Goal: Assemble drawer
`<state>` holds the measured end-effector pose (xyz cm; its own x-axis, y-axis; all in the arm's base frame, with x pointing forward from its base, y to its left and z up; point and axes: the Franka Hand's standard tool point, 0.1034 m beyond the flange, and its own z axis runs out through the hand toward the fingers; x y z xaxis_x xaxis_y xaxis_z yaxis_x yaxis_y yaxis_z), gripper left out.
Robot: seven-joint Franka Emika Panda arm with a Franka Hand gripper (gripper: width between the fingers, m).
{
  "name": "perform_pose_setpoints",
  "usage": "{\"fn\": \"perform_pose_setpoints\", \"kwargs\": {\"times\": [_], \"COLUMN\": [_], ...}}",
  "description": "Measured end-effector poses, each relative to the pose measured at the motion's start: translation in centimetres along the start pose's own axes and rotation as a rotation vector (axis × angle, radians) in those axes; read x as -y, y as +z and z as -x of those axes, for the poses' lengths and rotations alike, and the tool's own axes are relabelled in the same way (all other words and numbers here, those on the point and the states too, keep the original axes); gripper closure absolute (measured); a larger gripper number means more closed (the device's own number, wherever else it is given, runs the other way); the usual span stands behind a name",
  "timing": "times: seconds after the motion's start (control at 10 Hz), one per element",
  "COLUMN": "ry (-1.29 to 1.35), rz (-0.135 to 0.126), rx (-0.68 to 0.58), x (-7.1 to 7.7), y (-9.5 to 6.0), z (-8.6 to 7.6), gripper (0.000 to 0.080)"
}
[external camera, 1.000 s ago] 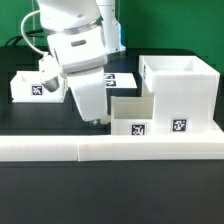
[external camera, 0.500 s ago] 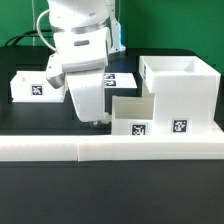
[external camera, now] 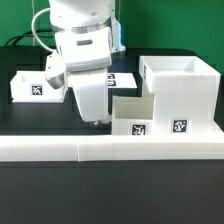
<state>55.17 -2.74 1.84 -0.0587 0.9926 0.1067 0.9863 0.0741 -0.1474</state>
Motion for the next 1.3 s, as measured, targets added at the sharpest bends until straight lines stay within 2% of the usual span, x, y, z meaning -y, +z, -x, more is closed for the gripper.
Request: {"fn": "perform_pose_setpoints", "kwargs": {"times": [0.2,1.3], "ry": [0.047,0.101], "rz": [-0.021,-0.024], "rx": [0.027,0.042], "x": [-0.05,-0.26], "y": [-0.29,-0.39], "z": [-0.23,-0.47], "gripper": [0.0151,0.0151]}}
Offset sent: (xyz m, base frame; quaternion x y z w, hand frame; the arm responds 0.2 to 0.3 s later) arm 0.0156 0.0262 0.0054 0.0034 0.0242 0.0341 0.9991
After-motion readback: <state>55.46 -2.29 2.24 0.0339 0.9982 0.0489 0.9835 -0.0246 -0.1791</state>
